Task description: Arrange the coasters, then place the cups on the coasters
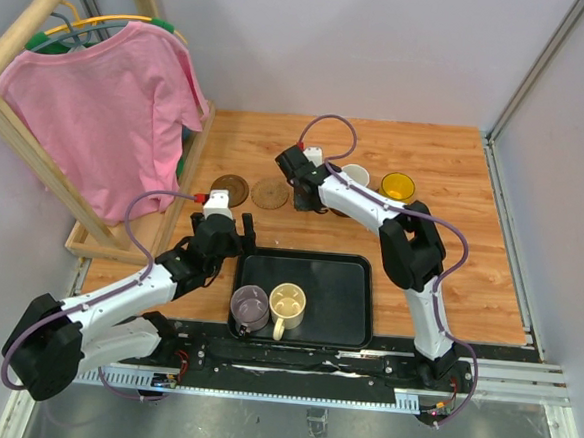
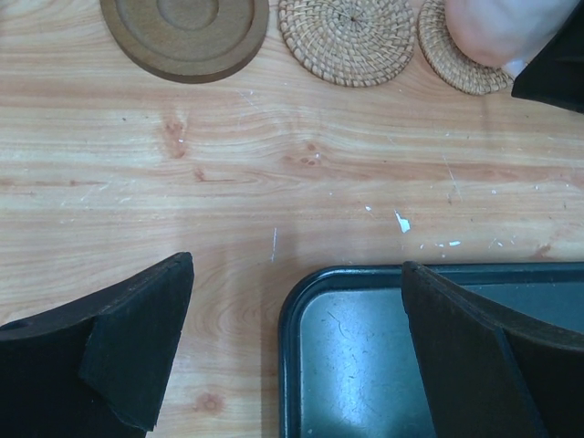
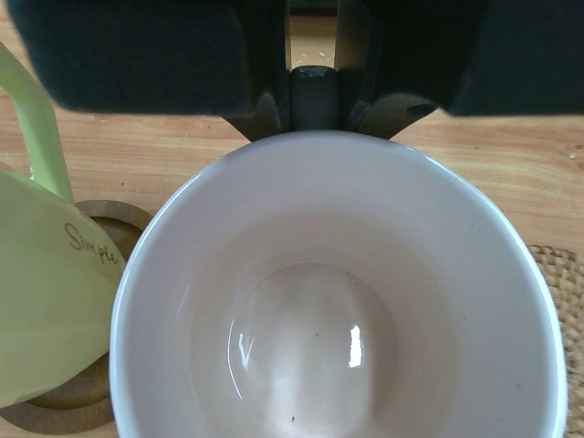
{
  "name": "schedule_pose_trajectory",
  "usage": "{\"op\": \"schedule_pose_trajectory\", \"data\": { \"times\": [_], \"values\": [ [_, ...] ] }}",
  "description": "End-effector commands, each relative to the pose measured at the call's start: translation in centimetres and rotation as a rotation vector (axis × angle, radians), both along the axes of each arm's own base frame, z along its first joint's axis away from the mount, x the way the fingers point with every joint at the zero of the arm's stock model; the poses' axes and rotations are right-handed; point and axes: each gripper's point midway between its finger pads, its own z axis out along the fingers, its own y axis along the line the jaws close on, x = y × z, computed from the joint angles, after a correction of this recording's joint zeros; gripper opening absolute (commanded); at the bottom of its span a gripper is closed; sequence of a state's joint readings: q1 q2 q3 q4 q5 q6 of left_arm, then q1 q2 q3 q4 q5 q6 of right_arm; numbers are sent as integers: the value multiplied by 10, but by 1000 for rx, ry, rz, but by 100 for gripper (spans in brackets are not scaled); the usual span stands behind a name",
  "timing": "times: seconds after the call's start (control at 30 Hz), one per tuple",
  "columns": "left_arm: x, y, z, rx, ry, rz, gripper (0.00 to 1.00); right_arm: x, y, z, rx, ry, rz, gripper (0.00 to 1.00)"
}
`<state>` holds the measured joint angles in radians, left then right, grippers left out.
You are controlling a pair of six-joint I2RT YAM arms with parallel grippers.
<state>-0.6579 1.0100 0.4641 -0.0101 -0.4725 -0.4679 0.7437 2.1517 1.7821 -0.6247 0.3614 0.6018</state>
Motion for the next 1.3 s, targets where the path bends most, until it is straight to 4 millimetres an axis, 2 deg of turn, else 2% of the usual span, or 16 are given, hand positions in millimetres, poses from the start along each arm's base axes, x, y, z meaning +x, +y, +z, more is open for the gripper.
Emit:
{"op": "schedule_pose_trajectory", "data": {
  "times": [0.0,0.33,0.73,0.8,0.9,0.97,1.27],
  "values": [
    [4,-6,6,-6,-18,-13,100,15,-7,13,46,-58,-60,1],
    [5,-9,3,-8,-7,-19,100,11,-6,4,67,-37,-58,1],
    [5,-9,0,-6,-4,-19,100,8,0,5,103,-27,-44,1],
    [5,-9,0,-6,-3,-21,100,7,-1,5,103,-23,-44,6],
    [5,-10,-2,-8,2,-22,100,5,-2,7,102,-22,-36,25],
    [5,-11,-3,-11,5,-25,100,4,-1,10,108,-26,-29,32],
    [5,-12,-4,-16,9,-24,100,-2,3,20,135,-26,1,37]
  ]
}}
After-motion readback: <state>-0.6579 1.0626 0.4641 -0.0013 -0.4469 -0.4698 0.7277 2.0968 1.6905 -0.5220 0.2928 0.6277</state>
